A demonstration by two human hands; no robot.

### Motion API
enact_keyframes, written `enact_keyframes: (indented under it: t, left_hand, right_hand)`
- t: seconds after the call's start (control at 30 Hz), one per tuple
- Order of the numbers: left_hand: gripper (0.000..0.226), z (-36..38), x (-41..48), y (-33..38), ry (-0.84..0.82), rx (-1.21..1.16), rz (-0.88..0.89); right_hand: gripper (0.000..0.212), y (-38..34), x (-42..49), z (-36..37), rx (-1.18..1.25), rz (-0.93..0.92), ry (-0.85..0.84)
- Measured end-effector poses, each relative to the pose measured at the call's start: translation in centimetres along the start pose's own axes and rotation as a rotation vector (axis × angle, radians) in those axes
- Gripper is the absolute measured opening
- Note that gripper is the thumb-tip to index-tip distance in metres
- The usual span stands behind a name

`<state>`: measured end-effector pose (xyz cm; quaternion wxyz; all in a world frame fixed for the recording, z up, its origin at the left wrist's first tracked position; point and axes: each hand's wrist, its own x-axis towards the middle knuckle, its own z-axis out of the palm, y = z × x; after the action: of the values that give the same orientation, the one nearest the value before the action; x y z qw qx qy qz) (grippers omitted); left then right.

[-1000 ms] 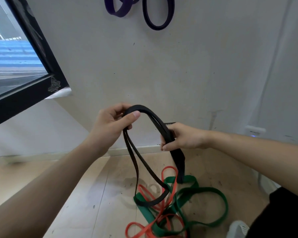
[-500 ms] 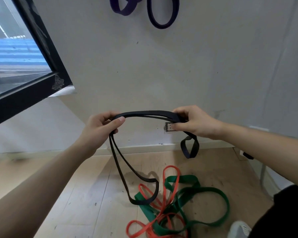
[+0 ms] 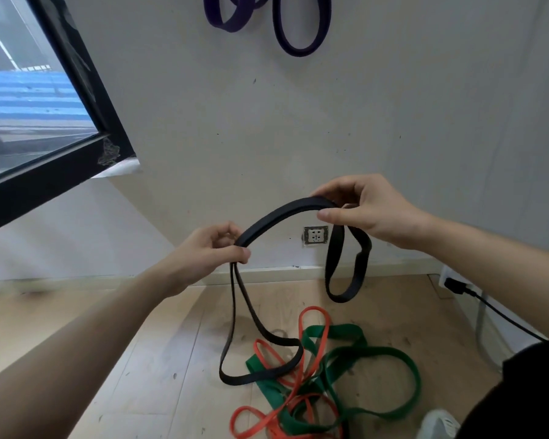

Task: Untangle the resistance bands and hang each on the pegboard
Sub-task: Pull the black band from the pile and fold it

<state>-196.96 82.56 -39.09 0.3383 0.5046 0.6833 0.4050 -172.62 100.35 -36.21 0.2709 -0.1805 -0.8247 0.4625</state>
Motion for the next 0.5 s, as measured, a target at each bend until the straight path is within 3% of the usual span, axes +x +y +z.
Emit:
enact_keyframes:
  t: [0.17,0.5]
  left_hand:
    - [0.037,2.6,0.5,2.3,0.051,-0.092,0.120]
    - [0.013,4.9,1.0,4.4,0.134,-0.034,0.288]
  right_hand:
    - [0.025,-1.3,-0.6,1.3,-0.068,-0.068,-0.083]
    - [0.043,-0.3,-0.1,2.6,-0.040,-0.025,-0.160]
